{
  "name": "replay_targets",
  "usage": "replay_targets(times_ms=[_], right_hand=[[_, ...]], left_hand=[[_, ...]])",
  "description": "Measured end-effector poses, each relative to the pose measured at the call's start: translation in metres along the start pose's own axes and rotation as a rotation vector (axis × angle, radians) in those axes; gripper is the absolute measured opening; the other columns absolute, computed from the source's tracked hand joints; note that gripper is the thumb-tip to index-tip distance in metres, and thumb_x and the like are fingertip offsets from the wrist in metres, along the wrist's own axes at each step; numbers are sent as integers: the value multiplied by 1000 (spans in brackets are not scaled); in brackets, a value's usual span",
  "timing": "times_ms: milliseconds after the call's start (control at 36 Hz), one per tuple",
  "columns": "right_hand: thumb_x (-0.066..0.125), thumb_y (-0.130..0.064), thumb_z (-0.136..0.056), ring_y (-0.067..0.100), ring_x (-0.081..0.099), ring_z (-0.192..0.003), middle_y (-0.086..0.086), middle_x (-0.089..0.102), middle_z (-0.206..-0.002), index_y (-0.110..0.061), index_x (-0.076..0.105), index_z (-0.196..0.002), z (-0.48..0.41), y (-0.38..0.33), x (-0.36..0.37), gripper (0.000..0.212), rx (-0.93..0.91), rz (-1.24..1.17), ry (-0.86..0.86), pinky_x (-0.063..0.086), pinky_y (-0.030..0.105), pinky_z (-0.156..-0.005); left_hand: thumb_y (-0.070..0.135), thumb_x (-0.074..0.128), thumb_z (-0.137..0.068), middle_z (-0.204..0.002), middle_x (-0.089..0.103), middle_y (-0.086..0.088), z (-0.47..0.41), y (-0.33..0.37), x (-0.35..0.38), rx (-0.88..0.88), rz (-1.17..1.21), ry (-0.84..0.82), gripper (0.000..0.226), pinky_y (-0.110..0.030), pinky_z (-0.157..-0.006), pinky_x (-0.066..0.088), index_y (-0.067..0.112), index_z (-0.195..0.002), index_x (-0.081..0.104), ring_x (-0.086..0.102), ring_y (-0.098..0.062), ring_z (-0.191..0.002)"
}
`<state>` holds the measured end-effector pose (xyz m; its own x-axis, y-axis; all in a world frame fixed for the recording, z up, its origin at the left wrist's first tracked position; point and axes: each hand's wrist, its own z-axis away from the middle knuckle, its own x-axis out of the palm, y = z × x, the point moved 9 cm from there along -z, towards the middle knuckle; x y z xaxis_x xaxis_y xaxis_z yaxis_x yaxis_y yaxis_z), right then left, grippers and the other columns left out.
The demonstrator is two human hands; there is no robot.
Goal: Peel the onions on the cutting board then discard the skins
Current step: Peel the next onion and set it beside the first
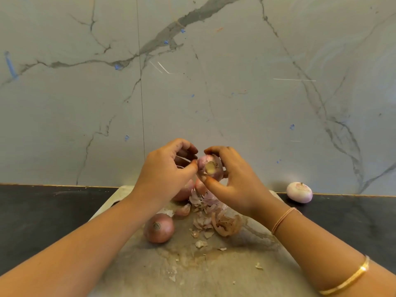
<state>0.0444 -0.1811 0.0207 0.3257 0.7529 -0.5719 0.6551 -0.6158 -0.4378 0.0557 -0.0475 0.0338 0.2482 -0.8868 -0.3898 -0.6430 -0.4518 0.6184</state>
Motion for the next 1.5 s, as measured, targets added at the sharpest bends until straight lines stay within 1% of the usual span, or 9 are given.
replay_targets(times_ms=[194,361,528,750,944,1056,1139,1306,1500], right_hand=[[63,-31,-82,7,57,-100,-7,54,-115,-29,47,-121,-2,11,-5,42,134,-224,28,50,13,-79],[40,-12,-95,36,70,-89,19,51,-124,-20,50,-115,4,47,-2,23,536,-924,111,60,40,-80],[36,-12,-95,38,67,-78,36,50,-129,-4,52,-118,9,53,-5,29,649,-1340,251,59,35,-60],[42,-13,-92,34,70,-81,31,63,-105,5,44,-131,9,34,9,43,660,-1467,87,61,36,-69],[48,-26,-92,35,70,-91,27,64,-117,2,49,-129,7,25,17,47,606,-1274,-87,60,39,-80],[49,-36,-94,21,66,-69,22,59,-106,-4,55,-123,8,30,17,43,597,-1095,-98,55,29,-58],[54,-33,-74,17,62,-69,16,58,-101,-11,61,-113,7,29,14,45,568,-1080,-96,53,26,-61],[63,-25,-72,20,63,-76,13,54,-113,-18,39,-136,8,22,18,69,521,-1049,-160,53,28,-70],[67,-28,-76,21,65,-75,12,59,-107,-13,49,-119,6,18,15,49,483,-1031,-141,56,27,-70]], left_hand=[[7,67,-81,-77,66,12,-2,-9,-2,-30,-35,10,21,-15,-70,51,26,-87,62,62,1,-73],[5,66,-81,-77,66,13,-2,-10,2,0,-136,-46,17,-19,-70,52,21,-87,68,62,-1,-71],[7,66,-81,-84,64,15,-2,-6,5,38,-223,-79,19,-11,-69,48,25,-88,68,61,-1,-78],[39,68,-82,-94,64,18,3,9,10,112,-149,-105,33,-22,-71,53,30,-113,63,61,-2,-86],[13,70,-84,-83,64,25,1,14,1,161,-51,-28,15,-5,-69,46,22,-95,73,62,5,-83],[13,68,-85,-82,65,25,0,10,-1,111,23,-10,18,-7,-65,47,30,-93,70,63,4,-76],[14,68,-85,-83,66,25,1,11,-1,104,52,-5,21,-9,-66,50,34,-92,68,64,4,-77],[13,68,-84,-80,71,20,3,16,-1,74,174,9,20,-9,-69,50,33,-86,69,66,3,-79],[6,69,-82,-76,73,10,2,5,2,-80,379,26,14,-14,-72,52,20,-81,72,67,-1,-76]])
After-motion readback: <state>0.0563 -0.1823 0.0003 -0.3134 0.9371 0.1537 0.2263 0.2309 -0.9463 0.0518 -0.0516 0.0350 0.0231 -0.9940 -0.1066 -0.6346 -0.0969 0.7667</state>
